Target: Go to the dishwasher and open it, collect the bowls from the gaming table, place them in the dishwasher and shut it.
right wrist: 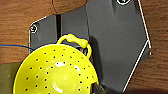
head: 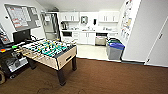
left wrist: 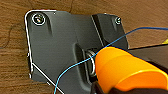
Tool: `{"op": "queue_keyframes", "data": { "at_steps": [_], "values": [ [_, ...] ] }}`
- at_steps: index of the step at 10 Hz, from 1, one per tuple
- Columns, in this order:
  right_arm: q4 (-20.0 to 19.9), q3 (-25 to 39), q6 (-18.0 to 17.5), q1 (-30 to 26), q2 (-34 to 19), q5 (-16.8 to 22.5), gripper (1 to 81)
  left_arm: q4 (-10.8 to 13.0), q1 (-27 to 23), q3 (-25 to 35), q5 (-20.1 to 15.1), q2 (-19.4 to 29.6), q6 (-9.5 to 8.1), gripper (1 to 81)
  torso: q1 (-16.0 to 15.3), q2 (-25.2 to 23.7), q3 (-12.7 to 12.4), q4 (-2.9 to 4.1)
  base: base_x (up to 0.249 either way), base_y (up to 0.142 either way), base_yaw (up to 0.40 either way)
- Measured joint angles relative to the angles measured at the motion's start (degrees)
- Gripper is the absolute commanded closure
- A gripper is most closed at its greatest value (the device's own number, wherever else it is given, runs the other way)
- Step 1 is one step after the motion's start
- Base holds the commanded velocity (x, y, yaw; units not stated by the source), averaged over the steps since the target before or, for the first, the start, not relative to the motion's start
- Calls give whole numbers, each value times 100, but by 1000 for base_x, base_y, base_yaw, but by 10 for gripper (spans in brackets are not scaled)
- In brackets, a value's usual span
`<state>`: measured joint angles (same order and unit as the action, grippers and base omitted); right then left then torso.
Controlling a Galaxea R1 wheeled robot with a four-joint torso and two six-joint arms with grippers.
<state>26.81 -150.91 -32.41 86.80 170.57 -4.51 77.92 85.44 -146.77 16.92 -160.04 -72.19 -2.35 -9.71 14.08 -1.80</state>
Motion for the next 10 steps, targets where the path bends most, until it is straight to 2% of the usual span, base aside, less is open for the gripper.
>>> {"op": "queue_keyframes", "data": {
  "at_steps": [10],
  "values": [
    [1,-13,0,2,-15,2,811,2,0,-2,0,-11,1,811,0,0,0,0,143,-84,0]
  ]
}}
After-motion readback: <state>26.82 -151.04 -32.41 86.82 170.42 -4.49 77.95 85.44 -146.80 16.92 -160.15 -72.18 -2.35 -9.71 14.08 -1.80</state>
